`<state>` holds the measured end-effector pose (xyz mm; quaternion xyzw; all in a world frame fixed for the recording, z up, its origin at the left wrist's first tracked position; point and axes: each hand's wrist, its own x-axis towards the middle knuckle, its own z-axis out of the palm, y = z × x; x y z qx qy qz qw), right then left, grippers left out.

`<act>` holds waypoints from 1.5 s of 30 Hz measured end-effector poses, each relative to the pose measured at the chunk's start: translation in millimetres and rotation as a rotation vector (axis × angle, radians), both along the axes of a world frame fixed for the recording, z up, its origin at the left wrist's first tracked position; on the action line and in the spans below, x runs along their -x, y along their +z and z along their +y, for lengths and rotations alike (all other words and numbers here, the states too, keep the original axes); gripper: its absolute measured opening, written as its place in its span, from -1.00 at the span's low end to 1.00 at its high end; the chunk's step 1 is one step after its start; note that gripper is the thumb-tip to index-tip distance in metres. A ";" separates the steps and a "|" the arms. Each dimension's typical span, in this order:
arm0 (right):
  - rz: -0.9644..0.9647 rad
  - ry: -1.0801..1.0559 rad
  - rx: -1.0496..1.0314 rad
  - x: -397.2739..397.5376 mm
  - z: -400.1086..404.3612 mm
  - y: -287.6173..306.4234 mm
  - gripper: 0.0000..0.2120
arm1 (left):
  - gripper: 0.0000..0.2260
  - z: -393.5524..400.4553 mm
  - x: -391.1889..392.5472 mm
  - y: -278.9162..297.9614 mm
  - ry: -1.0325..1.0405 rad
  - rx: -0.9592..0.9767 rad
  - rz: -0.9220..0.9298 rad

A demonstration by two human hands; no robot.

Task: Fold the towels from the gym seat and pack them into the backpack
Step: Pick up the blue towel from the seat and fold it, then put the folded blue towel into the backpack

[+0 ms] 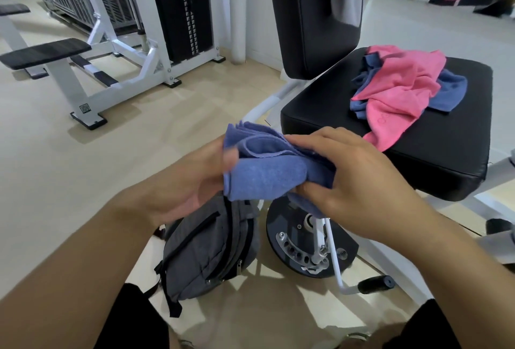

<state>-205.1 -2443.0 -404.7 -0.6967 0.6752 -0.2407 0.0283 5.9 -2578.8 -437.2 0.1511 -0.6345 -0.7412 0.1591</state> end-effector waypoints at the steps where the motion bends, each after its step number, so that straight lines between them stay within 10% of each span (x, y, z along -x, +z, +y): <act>1: -0.030 -0.005 -0.005 0.0 0.0 0.1 -0.47 | -0.23 0.0 -2.4 -0.9 -0.036 0.173 -0.042; 5: -0.099 0.003 -0.084 0.2 -0.2 0.4 -0.51 | -0.19 10.5 4.8 -1.8 0.131 0.523 -0.087; 12: -0.249 0.089 -0.374 -14.6 4.5 -2.4 -0.21 | -0.79 -0.9 -3.0 -22.3 0.211 0.269 0.078; 17: -0.407 0.146 -0.473 -47.0 3.3 -25.7 -0.02 | -0.52 6.6 -12.9 -31.9 0.202 0.257 -0.013; 25: -0.458 0.145 -0.633 -61.0 -19.6 -77.0 -0.63 | -0.74 -9.3 -40.5 -61.0 0.179 0.099 -0.357; 33: -0.276 -0.052 -0.725 -55.4 -52.2 -134.3 -0.56 | -0.44 -43.7 -46.2 -108.3 0.187 0.610 -0.905; 45: -0.195 -0.031 -0.753 -41.2 -86.0 -145.2 -0.46 | -0.71 -76.7 16.3 -150.0 0.424 0.538 -0.987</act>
